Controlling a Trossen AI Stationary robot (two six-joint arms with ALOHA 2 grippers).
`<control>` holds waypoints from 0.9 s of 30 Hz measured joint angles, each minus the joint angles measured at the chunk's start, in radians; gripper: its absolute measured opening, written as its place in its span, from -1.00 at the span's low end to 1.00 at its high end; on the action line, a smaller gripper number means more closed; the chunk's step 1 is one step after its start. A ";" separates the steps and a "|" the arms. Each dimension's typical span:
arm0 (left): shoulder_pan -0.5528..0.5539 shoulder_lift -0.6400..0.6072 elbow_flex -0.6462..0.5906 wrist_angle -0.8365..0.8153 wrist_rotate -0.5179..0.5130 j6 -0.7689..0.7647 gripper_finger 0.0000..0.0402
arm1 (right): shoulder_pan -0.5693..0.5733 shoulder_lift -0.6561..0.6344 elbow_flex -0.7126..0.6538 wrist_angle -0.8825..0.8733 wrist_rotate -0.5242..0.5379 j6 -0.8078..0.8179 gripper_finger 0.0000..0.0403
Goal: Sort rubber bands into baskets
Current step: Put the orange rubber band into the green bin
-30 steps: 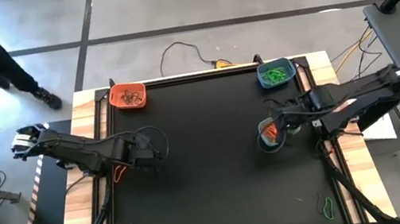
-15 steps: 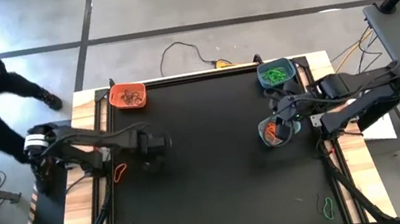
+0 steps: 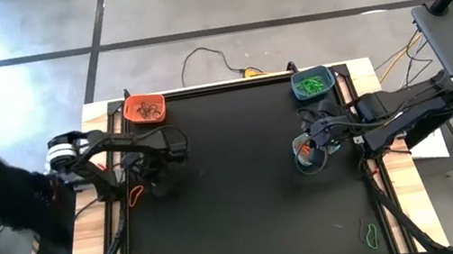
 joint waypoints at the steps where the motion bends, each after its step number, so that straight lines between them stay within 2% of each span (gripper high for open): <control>1: 0.007 0.020 -0.002 0.000 0.001 0.027 -0.10 | 0.000 0.000 -0.008 0.000 0.000 0.003 -0.15; 10: 0.015 0.191 -0.023 0.063 0.005 0.198 -0.12 | 0.000 0.000 -0.050 0.005 -0.031 0.007 -0.16; 15: 0.013 0.227 -0.045 0.086 0.015 0.258 -0.17 | 0.000 -0.001 -0.049 0.006 -0.038 0.007 -0.18; 19: 0.010 0.208 -0.056 0.097 0.015 0.273 -0.41 | 0.000 -0.002 -0.048 0.005 -0.044 0.004 -0.18; 24: 0.010 0.160 -0.061 0.114 0.004 0.244 -0.92 | 0.000 -0.002 -0.048 0.007 -0.031 -0.014 -0.21; 27: -0.006 0.097 -0.055 0.138 0.003 0.203 -0.95 | 0.000 -0.002 -0.048 0.020 0.005 -0.039 -0.23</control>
